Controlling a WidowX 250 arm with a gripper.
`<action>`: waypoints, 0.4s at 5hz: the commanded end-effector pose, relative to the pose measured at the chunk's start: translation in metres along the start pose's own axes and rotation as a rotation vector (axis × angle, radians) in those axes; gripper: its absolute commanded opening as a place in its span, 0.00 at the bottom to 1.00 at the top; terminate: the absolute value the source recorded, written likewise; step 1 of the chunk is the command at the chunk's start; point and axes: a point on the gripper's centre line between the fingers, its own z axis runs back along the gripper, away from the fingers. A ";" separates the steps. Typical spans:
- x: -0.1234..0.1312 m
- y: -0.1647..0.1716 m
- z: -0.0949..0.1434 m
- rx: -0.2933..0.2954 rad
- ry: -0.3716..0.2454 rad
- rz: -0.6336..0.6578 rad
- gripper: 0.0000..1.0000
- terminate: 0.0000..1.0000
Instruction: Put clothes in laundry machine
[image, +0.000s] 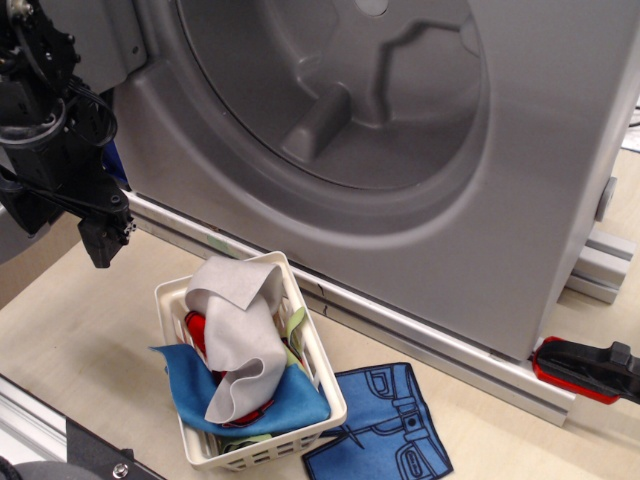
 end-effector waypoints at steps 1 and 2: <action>0.000 0.000 0.000 0.000 0.000 0.000 1.00 0.00; -0.006 -0.029 -0.009 -0.095 0.025 0.233 1.00 0.00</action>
